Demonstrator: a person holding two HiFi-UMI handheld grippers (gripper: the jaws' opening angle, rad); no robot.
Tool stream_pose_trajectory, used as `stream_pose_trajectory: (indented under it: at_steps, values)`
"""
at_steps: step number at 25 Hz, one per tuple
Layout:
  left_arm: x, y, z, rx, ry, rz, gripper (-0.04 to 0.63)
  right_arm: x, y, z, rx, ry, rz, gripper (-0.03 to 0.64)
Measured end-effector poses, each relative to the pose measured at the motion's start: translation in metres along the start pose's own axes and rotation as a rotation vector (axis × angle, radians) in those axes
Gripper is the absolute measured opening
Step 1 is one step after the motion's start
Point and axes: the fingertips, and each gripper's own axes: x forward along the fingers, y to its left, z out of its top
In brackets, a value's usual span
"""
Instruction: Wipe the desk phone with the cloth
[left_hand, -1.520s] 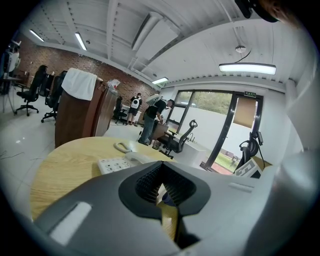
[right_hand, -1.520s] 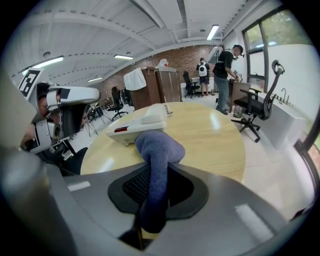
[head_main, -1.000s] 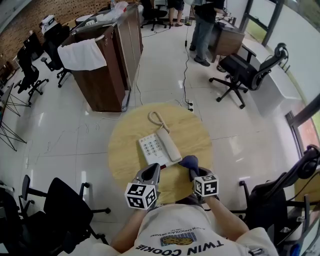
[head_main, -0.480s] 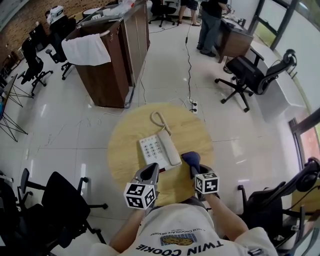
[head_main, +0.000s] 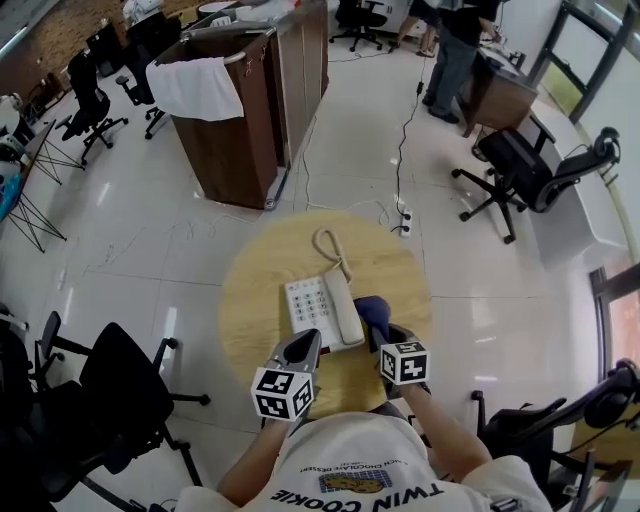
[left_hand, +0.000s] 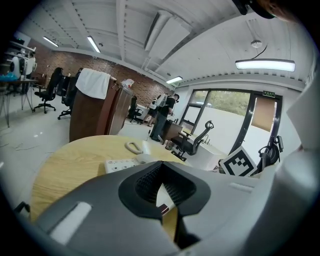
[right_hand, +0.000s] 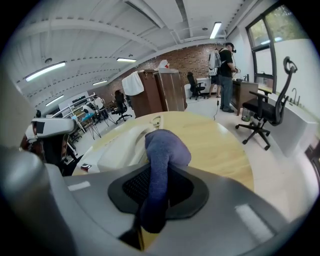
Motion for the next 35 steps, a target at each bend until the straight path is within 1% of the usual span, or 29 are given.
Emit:
stream_pose_trajectory:
  at_steps: [8, 12, 18, 23, 27, 35]
  values:
    - [0.001, 0.007, 0.004, -0.02, -0.007, 0.064, -0.008, 0.027, -0.005, 0.039, -0.019, -0.028, 0.042, 0.066]
    - [0.001, 0.007, 0.005, -0.011, -0.004, 0.087, -0.008, 0.045, -0.01, 0.059, -0.066, -0.022, 0.056, 0.066]
    - [0.001, 0.01, 0.003, -0.036, -0.007, 0.115, -0.008, 0.076, -0.012, 0.087, -0.133, -0.01, 0.084, 0.066]
    - [0.001, 0.012, 0.007, -0.046, -0.02, 0.131, -0.008, 0.096, -0.007, 0.111, -0.21, -0.008, 0.111, 0.066]
    - [0.001, 0.016, 0.01, -0.054, -0.033, 0.144, -0.008, 0.112, -0.002, 0.127, -0.301, 0.002, 0.132, 0.066]
    - [0.003, 0.02, 0.008, -0.079, -0.052, 0.164, -0.008, 0.14, 0.027, 0.149, -0.472, 0.045, 0.226, 0.066]
